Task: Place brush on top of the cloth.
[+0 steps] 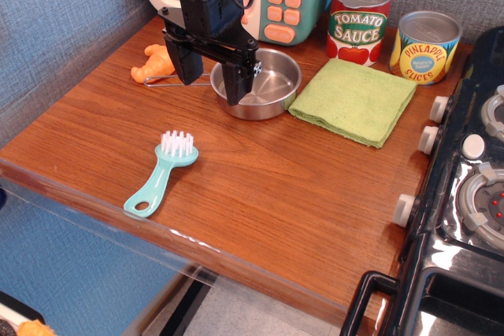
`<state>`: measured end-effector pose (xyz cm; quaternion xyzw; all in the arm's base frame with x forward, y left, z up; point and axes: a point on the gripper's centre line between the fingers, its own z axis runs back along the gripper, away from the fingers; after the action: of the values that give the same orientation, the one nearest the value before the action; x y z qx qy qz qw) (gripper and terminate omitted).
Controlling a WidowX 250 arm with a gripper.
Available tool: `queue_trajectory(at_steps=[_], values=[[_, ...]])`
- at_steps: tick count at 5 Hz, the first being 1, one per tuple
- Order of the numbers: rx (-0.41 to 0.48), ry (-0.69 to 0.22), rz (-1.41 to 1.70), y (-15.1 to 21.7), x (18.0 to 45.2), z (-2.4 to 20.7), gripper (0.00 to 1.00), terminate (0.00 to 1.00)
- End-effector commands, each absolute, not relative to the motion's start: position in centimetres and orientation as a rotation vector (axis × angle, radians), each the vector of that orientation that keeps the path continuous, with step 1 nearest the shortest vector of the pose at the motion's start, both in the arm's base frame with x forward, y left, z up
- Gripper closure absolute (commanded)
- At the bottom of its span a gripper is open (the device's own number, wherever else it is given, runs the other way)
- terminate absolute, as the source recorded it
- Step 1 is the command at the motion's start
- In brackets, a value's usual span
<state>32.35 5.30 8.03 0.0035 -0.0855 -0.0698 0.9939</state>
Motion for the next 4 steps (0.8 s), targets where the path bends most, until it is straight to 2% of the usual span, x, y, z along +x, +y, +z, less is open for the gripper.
queue_trajectory(at_steps=[1,3,4], values=[[0.007,-0.171,-0.14,5.3,32.4,8.0,0.0,0.0],[-0.006,-0.149,-0.093,6.6,29.4,6.7,0.0,0.0],[0.014,-0.124,-0.089,7.0,26.6,6.0,0.0,0.0]])
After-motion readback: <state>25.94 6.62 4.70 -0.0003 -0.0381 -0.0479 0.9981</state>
